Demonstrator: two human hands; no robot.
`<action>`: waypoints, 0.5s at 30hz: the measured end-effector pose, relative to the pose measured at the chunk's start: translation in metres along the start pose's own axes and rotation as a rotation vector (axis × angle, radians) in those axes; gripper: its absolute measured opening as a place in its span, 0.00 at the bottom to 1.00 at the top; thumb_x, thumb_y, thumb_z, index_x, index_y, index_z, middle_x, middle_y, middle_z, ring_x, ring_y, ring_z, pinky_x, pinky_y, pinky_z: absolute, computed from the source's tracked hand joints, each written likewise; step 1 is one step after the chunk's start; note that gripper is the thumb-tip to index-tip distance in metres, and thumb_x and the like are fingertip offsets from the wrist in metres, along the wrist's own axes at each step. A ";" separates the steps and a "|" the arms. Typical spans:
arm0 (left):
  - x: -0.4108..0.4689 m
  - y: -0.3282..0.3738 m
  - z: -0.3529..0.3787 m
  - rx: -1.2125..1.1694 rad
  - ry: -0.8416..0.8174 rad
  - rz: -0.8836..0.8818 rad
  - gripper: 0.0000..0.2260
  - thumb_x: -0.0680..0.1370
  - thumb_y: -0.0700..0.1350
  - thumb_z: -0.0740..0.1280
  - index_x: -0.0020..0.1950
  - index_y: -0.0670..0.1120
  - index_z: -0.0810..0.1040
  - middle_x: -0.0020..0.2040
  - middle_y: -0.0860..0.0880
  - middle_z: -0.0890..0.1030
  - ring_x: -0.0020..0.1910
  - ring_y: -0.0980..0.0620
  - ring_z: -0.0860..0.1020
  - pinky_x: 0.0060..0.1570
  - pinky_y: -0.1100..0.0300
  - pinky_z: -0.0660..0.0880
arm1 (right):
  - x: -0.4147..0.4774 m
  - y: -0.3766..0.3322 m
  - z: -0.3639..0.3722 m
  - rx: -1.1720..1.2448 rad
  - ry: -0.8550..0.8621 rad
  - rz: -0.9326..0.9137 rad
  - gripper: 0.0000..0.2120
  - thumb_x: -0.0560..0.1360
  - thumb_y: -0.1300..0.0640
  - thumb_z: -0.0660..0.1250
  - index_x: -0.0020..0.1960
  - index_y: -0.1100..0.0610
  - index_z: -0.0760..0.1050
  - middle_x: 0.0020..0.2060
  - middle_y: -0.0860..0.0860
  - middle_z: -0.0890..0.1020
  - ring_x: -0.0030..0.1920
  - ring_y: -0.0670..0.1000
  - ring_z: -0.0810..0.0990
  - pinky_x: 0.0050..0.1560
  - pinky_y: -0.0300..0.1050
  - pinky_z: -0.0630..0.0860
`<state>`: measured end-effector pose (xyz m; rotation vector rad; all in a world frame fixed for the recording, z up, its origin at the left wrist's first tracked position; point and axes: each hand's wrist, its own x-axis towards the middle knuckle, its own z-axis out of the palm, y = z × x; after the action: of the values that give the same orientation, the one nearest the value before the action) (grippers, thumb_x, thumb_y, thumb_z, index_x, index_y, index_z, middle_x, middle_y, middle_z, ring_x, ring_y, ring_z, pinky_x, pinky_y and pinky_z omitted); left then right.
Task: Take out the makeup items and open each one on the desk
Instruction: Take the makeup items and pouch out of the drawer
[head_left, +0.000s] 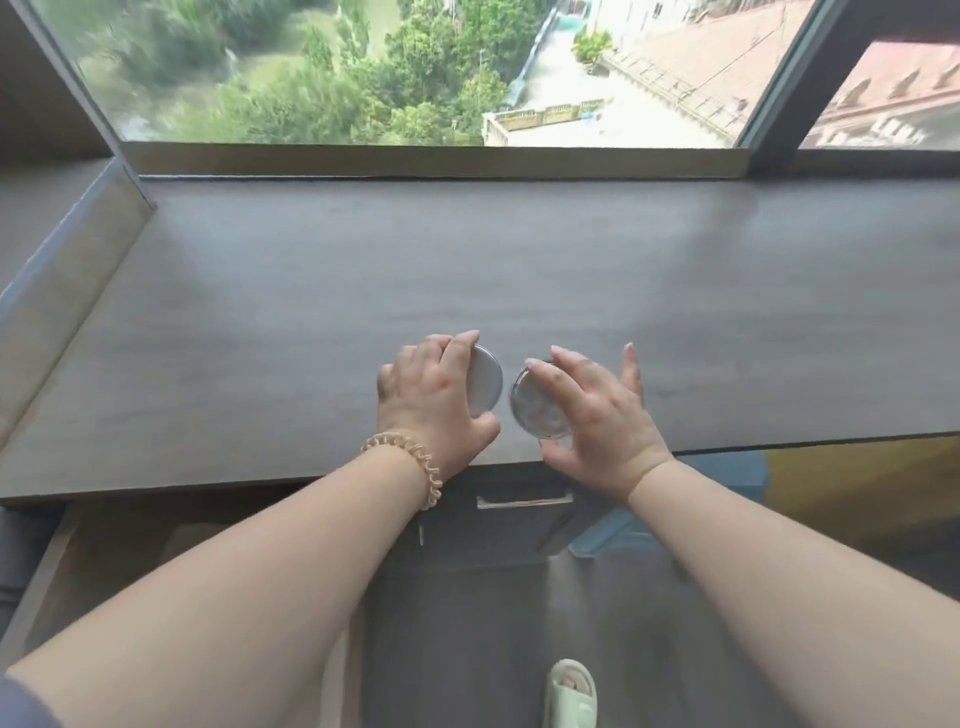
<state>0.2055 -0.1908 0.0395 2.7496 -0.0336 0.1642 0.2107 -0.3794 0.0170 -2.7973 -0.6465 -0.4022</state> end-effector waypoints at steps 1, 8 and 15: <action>0.010 0.021 0.011 0.003 -0.008 -0.010 0.35 0.67 0.56 0.68 0.72 0.56 0.60 0.68 0.54 0.67 0.66 0.48 0.64 0.62 0.53 0.59 | 0.000 0.025 -0.005 0.005 -0.010 0.008 0.41 0.57 0.54 0.75 0.67 0.47 0.63 0.63 0.56 0.75 0.61 0.56 0.76 0.67 0.71 0.47; 0.058 0.129 0.082 -0.026 -0.069 -0.071 0.34 0.68 0.55 0.67 0.73 0.55 0.60 0.70 0.55 0.66 0.67 0.49 0.64 0.61 0.54 0.59 | -0.001 0.166 -0.036 -0.015 -0.100 0.067 0.37 0.60 0.51 0.71 0.69 0.49 0.67 0.66 0.53 0.72 0.65 0.54 0.72 0.70 0.65 0.43; 0.092 0.185 0.123 0.009 -0.087 -0.094 0.34 0.70 0.55 0.66 0.74 0.54 0.57 0.73 0.53 0.62 0.69 0.49 0.61 0.64 0.53 0.58 | 0.008 0.236 -0.024 -0.028 -0.228 0.052 0.37 0.66 0.50 0.69 0.73 0.48 0.60 0.71 0.53 0.64 0.70 0.53 0.64 0.71 0.62 0.37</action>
<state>0.3020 -0.4083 0.0068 2.7594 0.0724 0.0190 0.3206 -0.5889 0.0019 -2.9056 -0.6167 -0.0829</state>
